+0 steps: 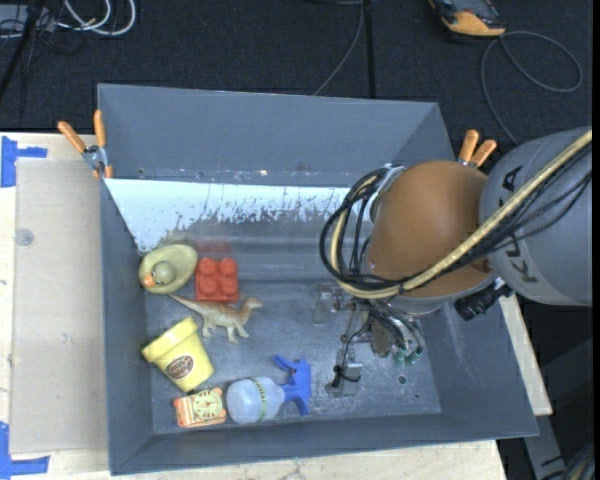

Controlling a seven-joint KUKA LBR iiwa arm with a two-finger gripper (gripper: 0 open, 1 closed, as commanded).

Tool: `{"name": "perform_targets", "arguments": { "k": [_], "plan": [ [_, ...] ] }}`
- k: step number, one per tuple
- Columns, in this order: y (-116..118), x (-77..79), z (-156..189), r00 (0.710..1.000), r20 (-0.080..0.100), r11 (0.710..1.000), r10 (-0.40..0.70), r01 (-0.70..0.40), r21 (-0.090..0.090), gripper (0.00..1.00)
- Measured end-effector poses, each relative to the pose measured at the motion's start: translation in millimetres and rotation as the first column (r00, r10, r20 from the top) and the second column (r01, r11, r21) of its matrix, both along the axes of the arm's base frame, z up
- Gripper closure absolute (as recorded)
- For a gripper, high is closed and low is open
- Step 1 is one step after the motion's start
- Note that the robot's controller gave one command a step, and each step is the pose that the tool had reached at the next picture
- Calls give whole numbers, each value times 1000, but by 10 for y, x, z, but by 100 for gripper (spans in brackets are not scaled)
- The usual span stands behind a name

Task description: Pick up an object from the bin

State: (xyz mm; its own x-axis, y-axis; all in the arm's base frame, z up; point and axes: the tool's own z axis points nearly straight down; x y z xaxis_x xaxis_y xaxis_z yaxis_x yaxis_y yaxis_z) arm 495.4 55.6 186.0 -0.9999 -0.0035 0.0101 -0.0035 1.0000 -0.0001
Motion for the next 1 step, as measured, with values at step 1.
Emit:
{"name": "perform_targets", "arguments": {
  "k": [1],
  "plan": [
    [-2,15,44,1000,7,1000,-2,1,1,0]
  ]
}}
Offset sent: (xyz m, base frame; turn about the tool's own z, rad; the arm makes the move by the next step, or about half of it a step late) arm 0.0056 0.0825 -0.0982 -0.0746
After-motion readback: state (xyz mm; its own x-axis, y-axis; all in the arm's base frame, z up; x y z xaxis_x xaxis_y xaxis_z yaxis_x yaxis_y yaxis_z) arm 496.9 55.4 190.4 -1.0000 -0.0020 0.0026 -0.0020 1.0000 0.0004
